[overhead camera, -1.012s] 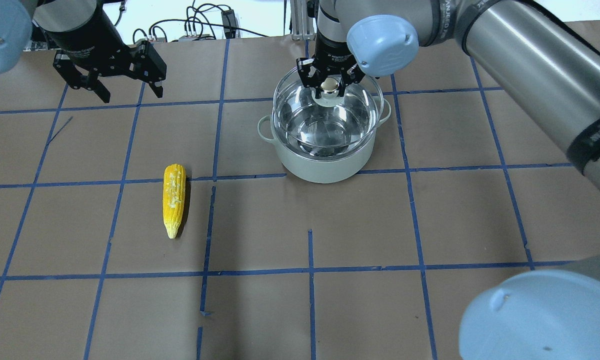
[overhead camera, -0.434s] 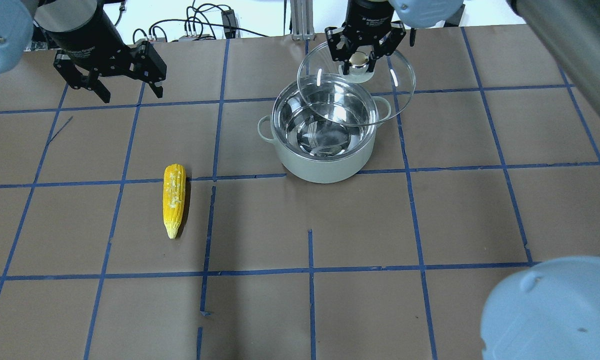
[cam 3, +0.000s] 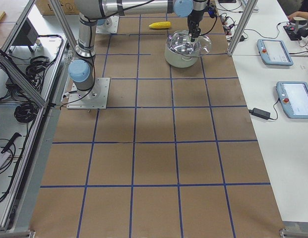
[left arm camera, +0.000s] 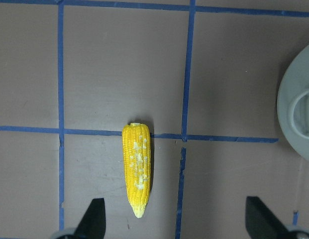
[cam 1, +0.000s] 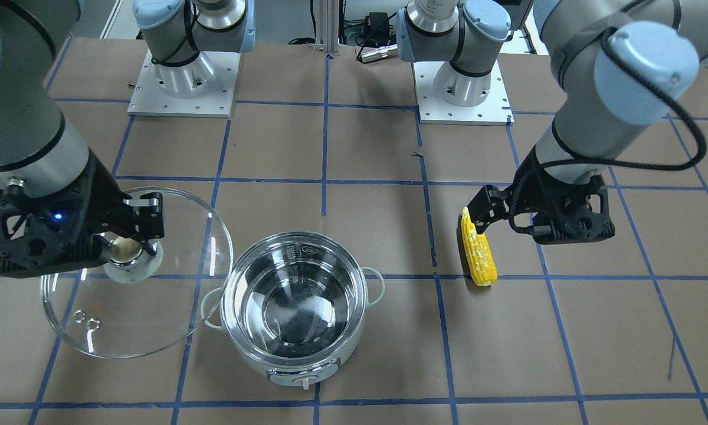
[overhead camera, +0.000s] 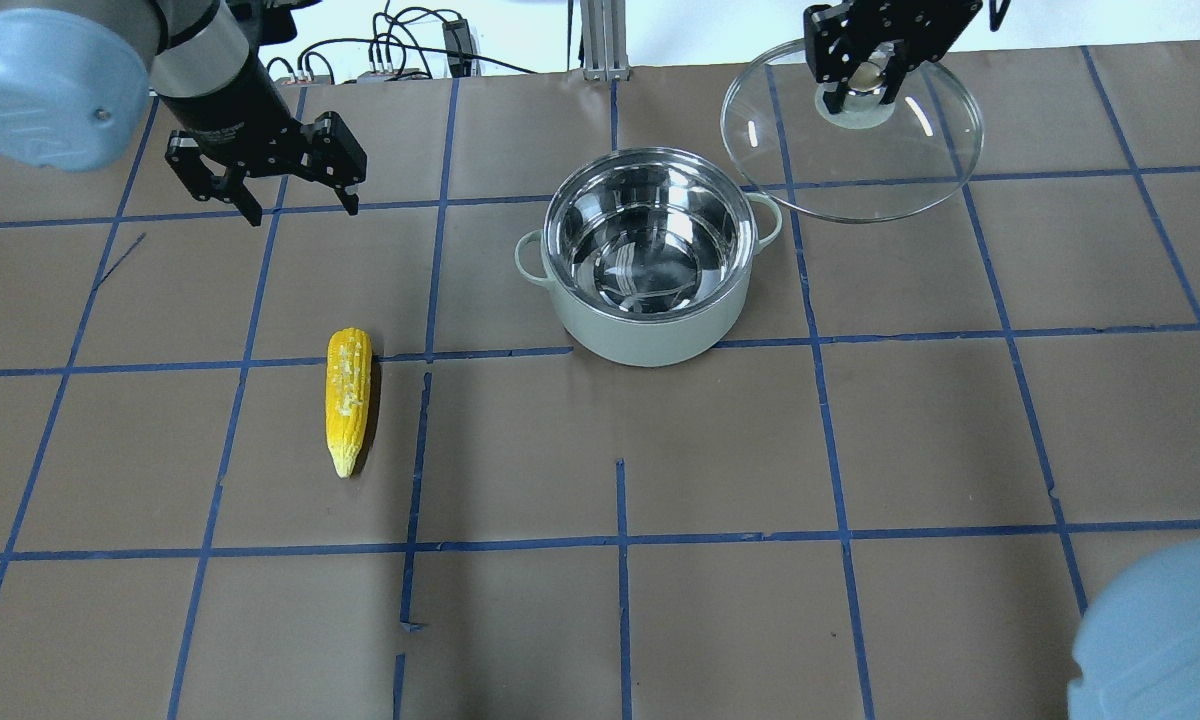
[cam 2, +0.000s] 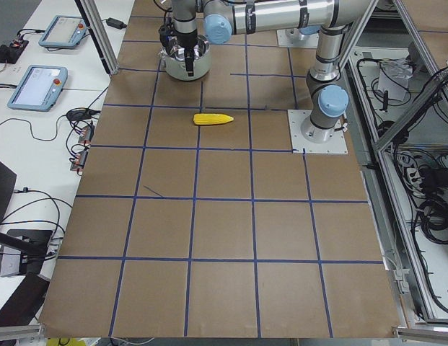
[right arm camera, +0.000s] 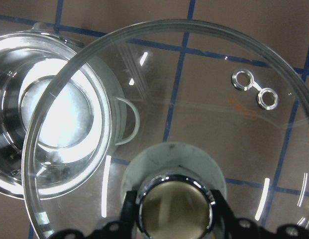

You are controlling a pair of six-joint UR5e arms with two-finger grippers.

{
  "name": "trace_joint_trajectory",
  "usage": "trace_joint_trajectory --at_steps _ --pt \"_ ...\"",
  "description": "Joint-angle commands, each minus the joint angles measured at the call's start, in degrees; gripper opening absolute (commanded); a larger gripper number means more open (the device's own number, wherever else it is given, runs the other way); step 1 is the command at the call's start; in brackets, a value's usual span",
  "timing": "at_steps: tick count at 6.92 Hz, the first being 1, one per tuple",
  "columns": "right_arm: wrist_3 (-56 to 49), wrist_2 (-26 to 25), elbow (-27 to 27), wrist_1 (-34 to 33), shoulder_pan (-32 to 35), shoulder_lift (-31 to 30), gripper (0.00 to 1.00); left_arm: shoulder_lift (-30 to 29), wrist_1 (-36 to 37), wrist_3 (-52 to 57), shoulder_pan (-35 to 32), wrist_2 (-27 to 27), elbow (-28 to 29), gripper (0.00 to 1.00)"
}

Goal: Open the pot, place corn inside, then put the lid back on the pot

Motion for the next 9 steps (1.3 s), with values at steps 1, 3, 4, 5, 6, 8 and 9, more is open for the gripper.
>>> trace_joint_trajectory --at_steps 1,3,4,5,6,8,9 --pt "-1.1 0.3 0.0 3.5 -1.6 -2.3 0.39 -4.2 10.3 -0.8 0.2 0.4 -5.9 1.0" --pt "-1.1 0.7 4.5 4.5 -1.7 -6.6 0.38 -7.3 21.7 -0.4 0.6 0.5 -11.7 1.0" --pt "-1.0 0.8 8.3 3.6 -1.7 -9.2 0.38 -8.0 22.7 0.5 0.9 0.5 -12.3 1.0" --pt "-0.4 0.8 10.4 3.7 -1.4 -11.7 0.39 -8.2 22.6 1.0 1.6 0.5 -13.0 1.0" --pt "0.4 0.9 11.2 4.3 -1.3 -13.7 0.39 -7.6 23.0 3.4 1.7 0.5 -14.5 1.0" --pt "0.2 2.9 16.4 4.3 -1.5 -17.3 0.38 -7.0 26.0 3.9 2.5 0.6 -18.5 1.0" --pt "0.1 3.1 20.0 3.4 -1.5 -19.3 0.38 -6.3 29.6 4.0 2.6 0.6 -21.6 1.0"
